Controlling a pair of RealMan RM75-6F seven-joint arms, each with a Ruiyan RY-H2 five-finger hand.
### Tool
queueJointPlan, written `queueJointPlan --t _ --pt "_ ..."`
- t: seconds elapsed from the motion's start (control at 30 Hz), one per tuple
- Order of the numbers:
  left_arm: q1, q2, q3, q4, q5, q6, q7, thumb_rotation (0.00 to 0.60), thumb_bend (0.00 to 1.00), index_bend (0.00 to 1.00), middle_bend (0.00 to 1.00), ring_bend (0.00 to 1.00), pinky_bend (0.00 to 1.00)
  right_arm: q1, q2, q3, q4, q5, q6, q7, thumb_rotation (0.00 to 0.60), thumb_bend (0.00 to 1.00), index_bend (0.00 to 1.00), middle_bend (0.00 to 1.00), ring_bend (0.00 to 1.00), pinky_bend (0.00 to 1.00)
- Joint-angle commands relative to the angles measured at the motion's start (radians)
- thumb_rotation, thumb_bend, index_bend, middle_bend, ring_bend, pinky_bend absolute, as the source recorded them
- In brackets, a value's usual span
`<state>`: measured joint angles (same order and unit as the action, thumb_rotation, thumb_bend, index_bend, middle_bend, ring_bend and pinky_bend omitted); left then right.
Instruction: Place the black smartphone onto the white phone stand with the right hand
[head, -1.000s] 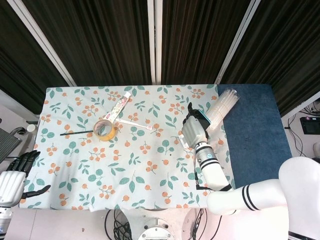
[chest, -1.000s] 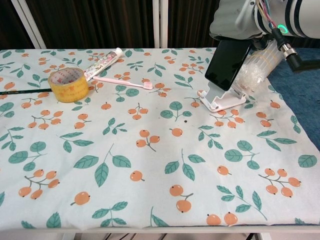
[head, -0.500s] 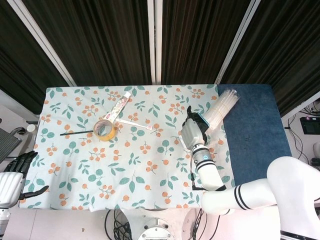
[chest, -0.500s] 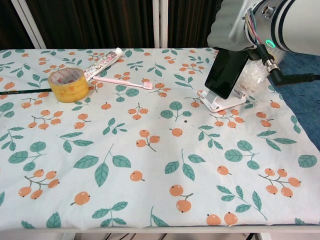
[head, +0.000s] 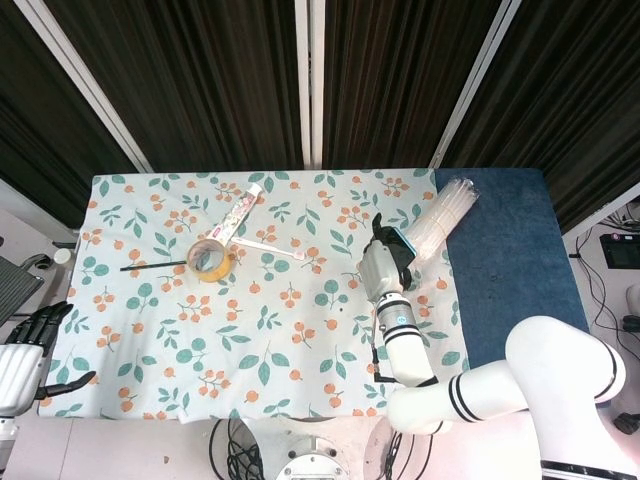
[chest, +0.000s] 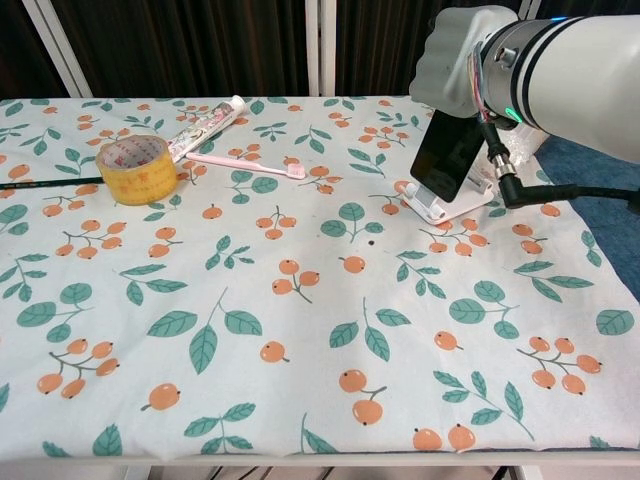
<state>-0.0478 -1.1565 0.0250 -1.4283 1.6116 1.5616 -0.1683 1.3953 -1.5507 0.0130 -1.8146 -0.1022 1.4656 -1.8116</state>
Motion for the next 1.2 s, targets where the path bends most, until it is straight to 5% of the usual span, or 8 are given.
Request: queueJointPlan --t 0.03,1.2 --pt "0.001 0.000 0.000 0.003 0.000 0.001 -0.004 0.456 0.07 0.09 0.09 0.10 0.21 -0.001 -0.012 0.004 0.008 0.003 0.007 -0.006 0.600 0.39 0.48 0.32 0.33 0.00" --pt "0.007 -0.003 0.000 0.019 -0.002 0.005 -0.016 0.454 0.07 0.09 0.09 0.10 0.21 -0.033 -0.066 0.016 0.058 -0.020 0.008 -0.045 0.600 0.39 0.47 0.32 0.32 0.00"
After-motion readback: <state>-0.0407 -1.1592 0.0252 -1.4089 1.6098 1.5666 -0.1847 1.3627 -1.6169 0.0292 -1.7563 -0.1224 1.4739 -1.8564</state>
